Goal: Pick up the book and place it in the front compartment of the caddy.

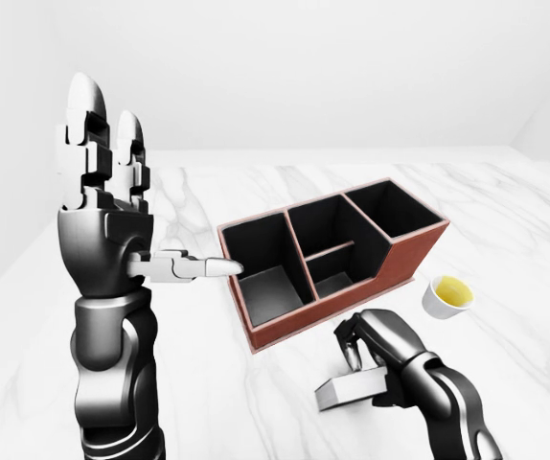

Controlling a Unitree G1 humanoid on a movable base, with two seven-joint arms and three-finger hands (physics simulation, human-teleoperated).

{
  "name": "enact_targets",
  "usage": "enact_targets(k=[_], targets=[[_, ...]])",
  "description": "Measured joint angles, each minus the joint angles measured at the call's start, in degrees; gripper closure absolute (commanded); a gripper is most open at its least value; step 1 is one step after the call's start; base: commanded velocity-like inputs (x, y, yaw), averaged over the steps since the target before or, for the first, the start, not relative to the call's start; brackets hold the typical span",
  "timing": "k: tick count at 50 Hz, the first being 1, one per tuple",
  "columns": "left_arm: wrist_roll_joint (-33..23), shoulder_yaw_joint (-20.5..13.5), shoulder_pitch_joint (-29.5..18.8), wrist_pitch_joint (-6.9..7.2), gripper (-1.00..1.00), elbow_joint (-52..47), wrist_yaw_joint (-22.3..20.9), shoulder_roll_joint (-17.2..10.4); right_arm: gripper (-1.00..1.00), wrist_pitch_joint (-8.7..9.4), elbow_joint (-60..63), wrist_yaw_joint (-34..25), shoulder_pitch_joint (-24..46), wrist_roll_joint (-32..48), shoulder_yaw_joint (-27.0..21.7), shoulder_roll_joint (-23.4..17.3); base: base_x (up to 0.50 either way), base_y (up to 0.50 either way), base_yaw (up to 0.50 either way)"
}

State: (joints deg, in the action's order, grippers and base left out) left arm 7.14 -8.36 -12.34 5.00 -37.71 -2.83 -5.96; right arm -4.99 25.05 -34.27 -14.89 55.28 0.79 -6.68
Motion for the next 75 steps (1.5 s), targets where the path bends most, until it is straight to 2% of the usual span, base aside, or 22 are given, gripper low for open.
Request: enact_targets(k=[13, 52, 75], targets=[[0.02, 0.01, 0.04, 0.0, -1.0, 0.03, 0.01, 0.0, 1.0, -0.01, 5.7, -5.75, 4.07, -5.55, -1.61, 0.48, 0.0, 0.0, 0.0], [0.29, -0.36, -0.24, 0.0, -1.0, -0.19, 0.06, -0.24, 1.0, 0.0, 11.04, -5.75, 21.76, -10.81, -4.51, -1.87, 0.0, 0.0, 0.0], [0.37, -0.26, -0.04, 0.0, -1.0, -0.15, 0.1, -0.14, 1.0, 0.0, 3.21, -5.74, 34.58, -7.87, -3.8, -3.75, 0.0, 0.0, 0.0]])
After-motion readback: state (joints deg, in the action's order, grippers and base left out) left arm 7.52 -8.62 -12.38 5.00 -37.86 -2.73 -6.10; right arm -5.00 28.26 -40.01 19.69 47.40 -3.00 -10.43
